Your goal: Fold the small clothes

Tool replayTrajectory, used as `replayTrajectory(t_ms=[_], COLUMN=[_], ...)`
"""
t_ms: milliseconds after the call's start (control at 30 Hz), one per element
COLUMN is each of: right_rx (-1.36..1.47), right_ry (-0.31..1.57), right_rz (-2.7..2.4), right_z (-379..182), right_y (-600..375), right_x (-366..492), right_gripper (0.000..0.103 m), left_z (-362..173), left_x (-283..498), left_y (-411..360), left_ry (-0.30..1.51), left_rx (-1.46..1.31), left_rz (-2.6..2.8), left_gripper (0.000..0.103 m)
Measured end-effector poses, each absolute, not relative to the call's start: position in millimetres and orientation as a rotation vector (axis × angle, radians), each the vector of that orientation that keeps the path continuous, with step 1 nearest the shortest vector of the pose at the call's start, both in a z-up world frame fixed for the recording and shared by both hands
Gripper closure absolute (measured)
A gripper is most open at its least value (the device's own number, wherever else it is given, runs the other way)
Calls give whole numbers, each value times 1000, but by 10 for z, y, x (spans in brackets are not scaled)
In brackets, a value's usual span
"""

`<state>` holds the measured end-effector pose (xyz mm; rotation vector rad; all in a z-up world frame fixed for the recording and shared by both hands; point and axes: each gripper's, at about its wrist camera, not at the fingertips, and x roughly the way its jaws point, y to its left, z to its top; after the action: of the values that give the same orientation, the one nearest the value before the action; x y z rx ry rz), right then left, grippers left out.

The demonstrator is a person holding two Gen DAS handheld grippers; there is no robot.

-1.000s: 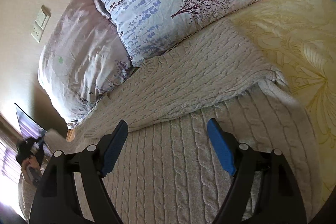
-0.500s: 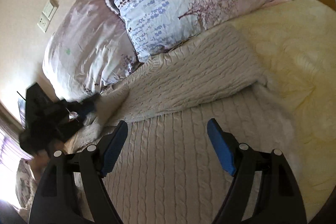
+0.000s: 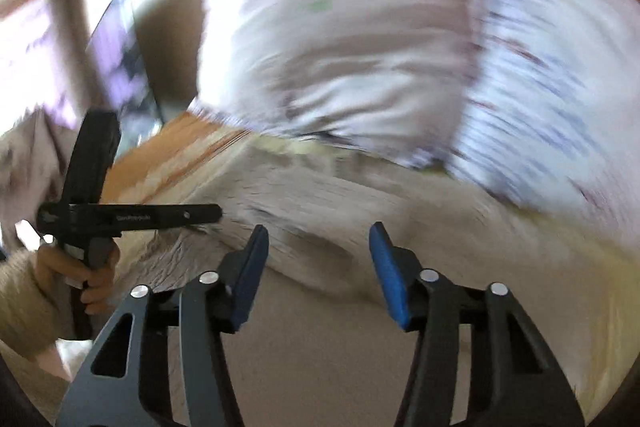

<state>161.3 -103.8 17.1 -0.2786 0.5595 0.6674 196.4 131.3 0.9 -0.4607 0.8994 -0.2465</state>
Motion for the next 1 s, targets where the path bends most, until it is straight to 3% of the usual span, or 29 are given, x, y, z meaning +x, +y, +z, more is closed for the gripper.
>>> replayTrajectory(t_ms=[67,233,300,333,433,700,867,933,1000], right_rx=[-353,-437,-464,-469,-377,172,388,449,511], right_ry=[579,647,659,666,672,576,644,708,713], right_rz=[683,657,611,595,587,450,248,198,195], right_z=[52,-233,-340,-366,-335,145,-110,-237,-243], right_y=[-739,-381,-372,-388,-526,-1788,-2789,-3050,-3227], right_x=[1710,1925,1973,2001,2063,1942,1714,1656,1602], right_gripper=[55,55,60,74,97,98,97,88,69], left_z=[-41,-77,-84,-88,-97,-96,-88,-83,-78], left_x=[1898,1872,1868,1870,1884,1890,1889,1889,1885], left_y=[1419,1508,1526,1533,1548,1561,1566,1555,1536], left_ry=[901,895,893,893,892,894,890,887,884], left_rx=[-456,-480,-488,-492,-510,-526,-549,-550,-547], left_rz=[-239,-258,-263,-266,-274,-277,-299,-305,-311], left_gripper=[75,77,77,77,77,77,67,64,59])
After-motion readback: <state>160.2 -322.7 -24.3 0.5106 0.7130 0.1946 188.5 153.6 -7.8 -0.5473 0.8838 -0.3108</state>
